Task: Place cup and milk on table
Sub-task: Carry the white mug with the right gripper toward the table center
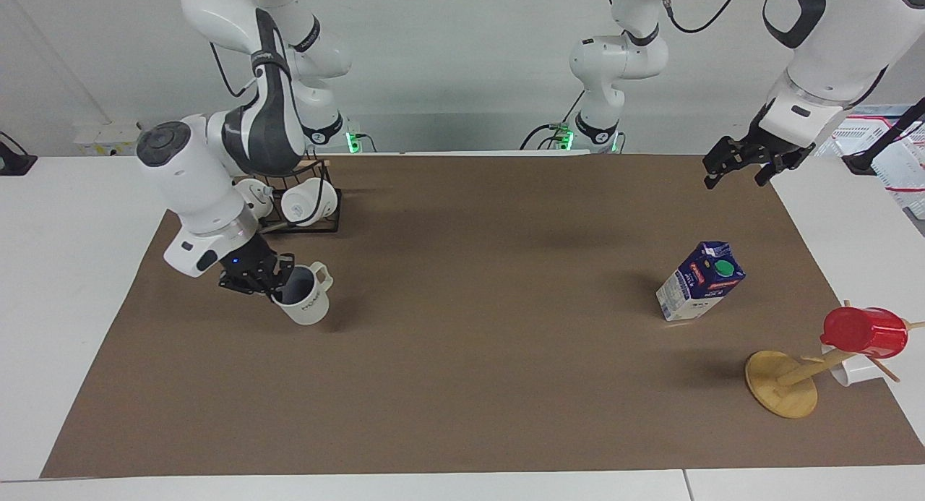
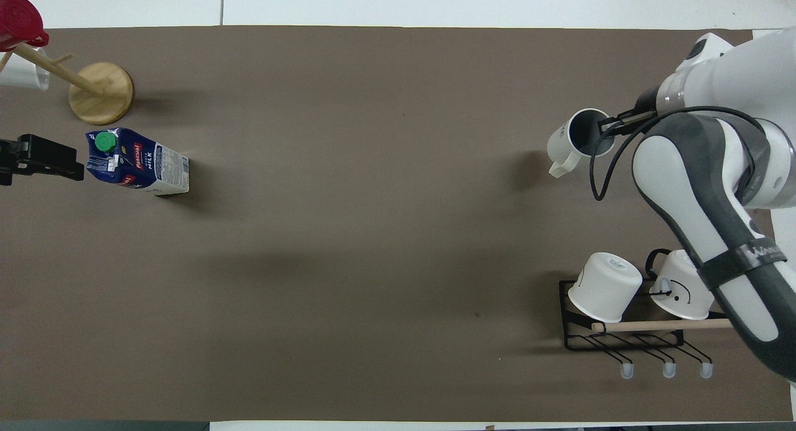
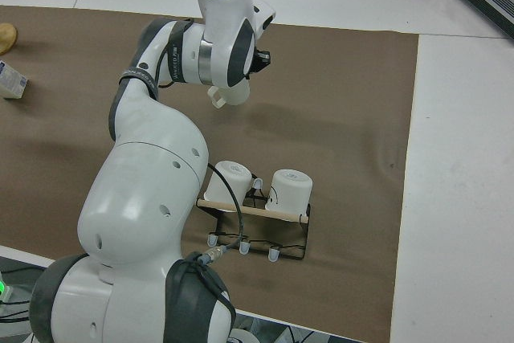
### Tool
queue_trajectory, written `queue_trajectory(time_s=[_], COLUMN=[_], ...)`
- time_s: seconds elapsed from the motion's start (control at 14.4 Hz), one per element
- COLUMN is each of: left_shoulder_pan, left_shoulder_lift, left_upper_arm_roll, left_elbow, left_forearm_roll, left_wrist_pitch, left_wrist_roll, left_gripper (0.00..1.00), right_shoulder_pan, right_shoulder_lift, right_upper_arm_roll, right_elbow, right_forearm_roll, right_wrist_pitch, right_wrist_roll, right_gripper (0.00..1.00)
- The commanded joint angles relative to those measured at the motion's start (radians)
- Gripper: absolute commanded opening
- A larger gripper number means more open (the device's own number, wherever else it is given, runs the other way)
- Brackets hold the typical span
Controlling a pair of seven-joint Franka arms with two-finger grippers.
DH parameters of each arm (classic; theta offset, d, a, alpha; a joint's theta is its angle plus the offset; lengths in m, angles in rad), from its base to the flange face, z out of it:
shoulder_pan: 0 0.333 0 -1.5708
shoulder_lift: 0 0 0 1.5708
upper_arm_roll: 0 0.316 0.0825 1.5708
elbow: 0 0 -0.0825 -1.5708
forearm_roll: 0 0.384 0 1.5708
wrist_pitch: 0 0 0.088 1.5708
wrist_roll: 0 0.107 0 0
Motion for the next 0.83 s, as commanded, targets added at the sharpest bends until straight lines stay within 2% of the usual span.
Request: queue_trajectory(time_s=[0.0,0.21,0.49,0.76], left_shoulder_pan=[0.008,0.008,0.01,0.008], left_shoulder_lift=[-0.023,-0.023,-0.023,-0.023], left_upper_arm_roll=[-0.003,-0.003,-0.003,-0.003], left_elbow=[-0.024,-0.024,-0.024,-0.024], left_forearm_roll=[0.004,0.002,0.004,0.002], left_wrist_pitch=[0.012,0.012,0.012,0.012], left_wrist_roll=[0.008,0.008,0.008,0.003], left_gripper=[1.0,1.0,1.0,1.0], right_shoulder_pan=[0.096,0.219,0.332,0.383], right_shoulder_lift=[0.006,0.006,0.035,0.051], right_upper_arm_roll=[0.005,0.005,0.003,0.003], right_elbow=[0.02,0.002,-0.009,-0.042], right_forearm_roll=[0.018,0.018,0.001,-0.085], right_wrist_pitch=[0.003,0.115,0.181,0.191], right_wrist_roll=[-0.004,0.001,0.004,-0.115], right_gripper=[0.0,0.0,0.0,0.0])
